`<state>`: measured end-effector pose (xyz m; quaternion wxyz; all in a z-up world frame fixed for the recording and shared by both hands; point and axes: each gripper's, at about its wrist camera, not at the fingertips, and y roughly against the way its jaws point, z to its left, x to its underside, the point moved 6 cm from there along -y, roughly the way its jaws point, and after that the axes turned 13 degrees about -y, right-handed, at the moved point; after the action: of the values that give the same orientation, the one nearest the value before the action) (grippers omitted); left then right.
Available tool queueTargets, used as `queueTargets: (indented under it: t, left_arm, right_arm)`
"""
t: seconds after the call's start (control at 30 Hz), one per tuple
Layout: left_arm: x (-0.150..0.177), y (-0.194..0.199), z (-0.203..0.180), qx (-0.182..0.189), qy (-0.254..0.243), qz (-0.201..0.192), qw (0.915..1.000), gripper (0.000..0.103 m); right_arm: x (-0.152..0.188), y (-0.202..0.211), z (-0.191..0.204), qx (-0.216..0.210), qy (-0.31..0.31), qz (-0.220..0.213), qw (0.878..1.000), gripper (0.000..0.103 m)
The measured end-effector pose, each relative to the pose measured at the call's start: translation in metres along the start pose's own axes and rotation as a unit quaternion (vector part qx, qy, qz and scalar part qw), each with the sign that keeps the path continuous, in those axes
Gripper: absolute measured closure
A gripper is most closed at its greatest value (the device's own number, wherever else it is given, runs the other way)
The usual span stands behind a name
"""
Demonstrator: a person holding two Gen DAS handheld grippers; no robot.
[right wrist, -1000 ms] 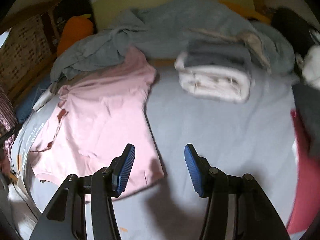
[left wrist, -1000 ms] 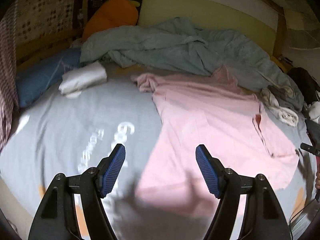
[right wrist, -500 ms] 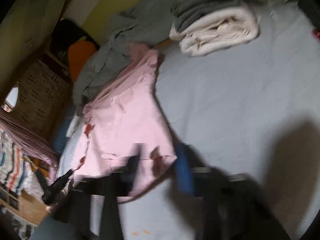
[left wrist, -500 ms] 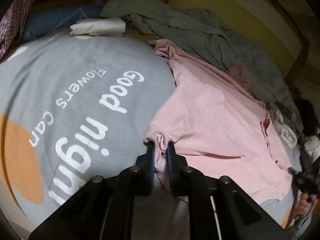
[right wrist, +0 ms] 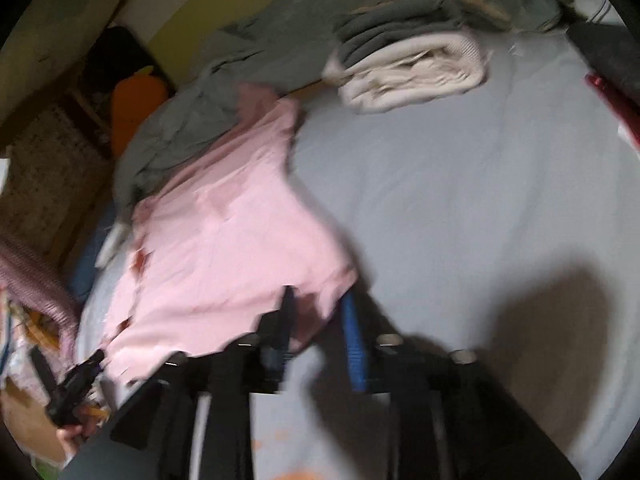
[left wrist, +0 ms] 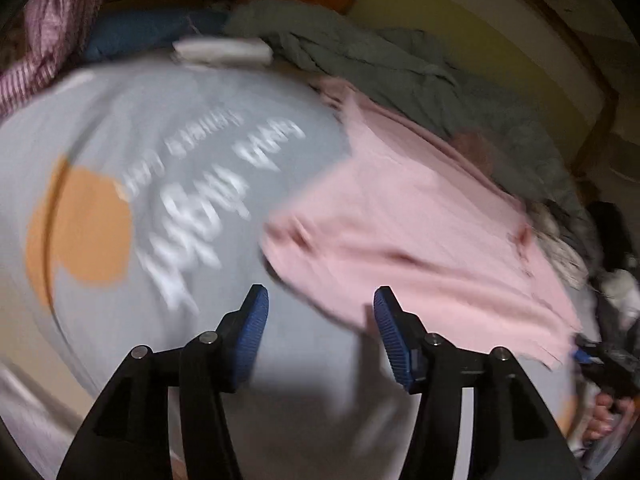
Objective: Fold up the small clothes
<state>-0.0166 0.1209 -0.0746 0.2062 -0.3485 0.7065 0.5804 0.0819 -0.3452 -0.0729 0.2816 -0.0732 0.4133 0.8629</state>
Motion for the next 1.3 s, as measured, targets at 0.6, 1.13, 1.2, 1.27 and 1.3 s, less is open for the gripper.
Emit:
queueTargets:
  t: [0.6, 1.13, 1.2, 1.27, 1.3]
  left_arm:
    - [0.025, -0.028, -0.045, 0.173, 0.093, 0.016, 0.9804, 0.099]
    - [0.067, 0.018, -0.053, 0.101, 0.019, 0.012, 0.9947, 0.087]
    - [0.054, 0.032, -0.048, 0.07, -0.02, -0.021, 0.9971, 0.06]
    - [0.032, 0.055, -0.035, 0.032, -0.036, -0.064, 0.9967, 0.056]
    - [0.021, 0.065, -0.033, 0.034, -0.045, -0.078, 0.9954, 0.055]
  right_arm:
    - [0.07, -0.048, 0.065, -0.058, 0.037, 0.071, 0.995, 0.097]
    - [0.113, -0.006, 0.043, -0.025, 0.077, 0.044, 0.996, 0.097]
    - [0.113, 0.002, 0.038, -0.033, 0.073, 0.044, 0.996, 0.09]
    - [0.106, 0.011, 0.035, -0.037, 0.06, 0.039, 0.997, 0.085]
    - [0.099, 0.019, 0.032, -0.031, 0.056, 0.026, 0.998, 0.084]
